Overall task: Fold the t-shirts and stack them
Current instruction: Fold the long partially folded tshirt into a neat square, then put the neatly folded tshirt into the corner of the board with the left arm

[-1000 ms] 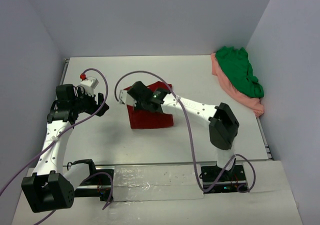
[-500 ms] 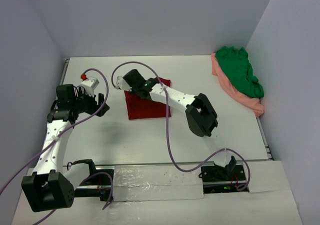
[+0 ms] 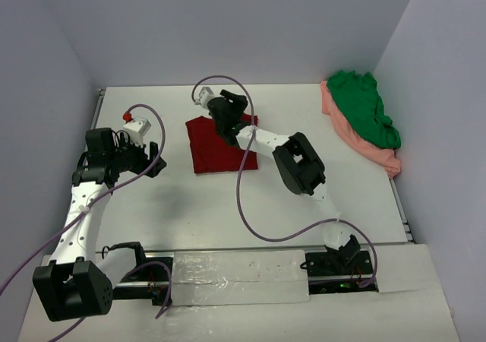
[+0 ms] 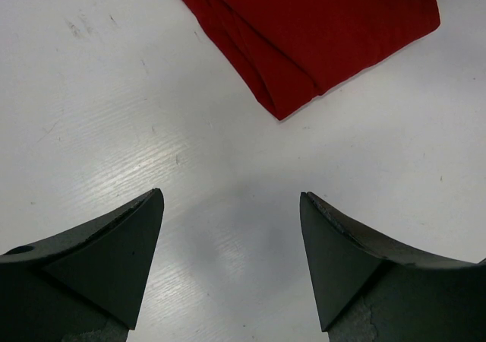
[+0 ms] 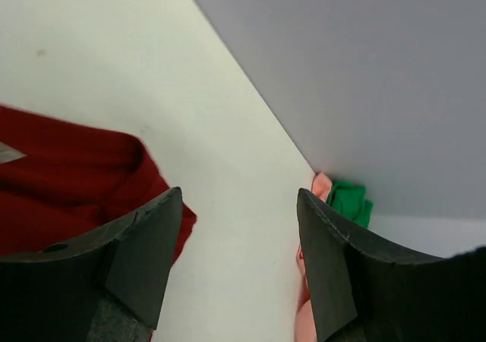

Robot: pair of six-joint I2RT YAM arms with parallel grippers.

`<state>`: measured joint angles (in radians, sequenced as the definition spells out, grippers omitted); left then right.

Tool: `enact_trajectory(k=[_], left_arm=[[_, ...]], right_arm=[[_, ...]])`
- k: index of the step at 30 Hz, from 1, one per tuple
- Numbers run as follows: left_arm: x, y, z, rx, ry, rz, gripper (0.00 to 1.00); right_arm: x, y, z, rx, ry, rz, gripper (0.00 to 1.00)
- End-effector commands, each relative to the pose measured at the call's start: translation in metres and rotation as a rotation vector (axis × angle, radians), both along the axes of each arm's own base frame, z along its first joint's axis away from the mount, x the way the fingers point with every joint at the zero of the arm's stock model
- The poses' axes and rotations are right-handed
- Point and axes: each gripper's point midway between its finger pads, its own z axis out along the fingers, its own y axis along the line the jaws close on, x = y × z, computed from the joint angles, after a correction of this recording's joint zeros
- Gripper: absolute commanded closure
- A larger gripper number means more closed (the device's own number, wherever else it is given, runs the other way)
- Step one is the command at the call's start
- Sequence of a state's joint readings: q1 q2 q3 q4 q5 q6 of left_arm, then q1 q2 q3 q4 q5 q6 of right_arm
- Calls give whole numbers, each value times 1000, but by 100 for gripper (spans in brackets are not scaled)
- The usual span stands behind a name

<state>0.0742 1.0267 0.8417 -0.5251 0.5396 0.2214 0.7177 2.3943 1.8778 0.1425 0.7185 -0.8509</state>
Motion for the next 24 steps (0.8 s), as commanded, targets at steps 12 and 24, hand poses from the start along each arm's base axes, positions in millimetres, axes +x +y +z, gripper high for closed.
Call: enact_trajectory(k=[12,24], left_arm=[[13,-37,48,-102,-169,-173,23],[63,-147,-36,-35,16,-373,39]], right_arm=[[-123,-54,186,696,70,101,100],[-216,-104,172,731,228,161,100]])
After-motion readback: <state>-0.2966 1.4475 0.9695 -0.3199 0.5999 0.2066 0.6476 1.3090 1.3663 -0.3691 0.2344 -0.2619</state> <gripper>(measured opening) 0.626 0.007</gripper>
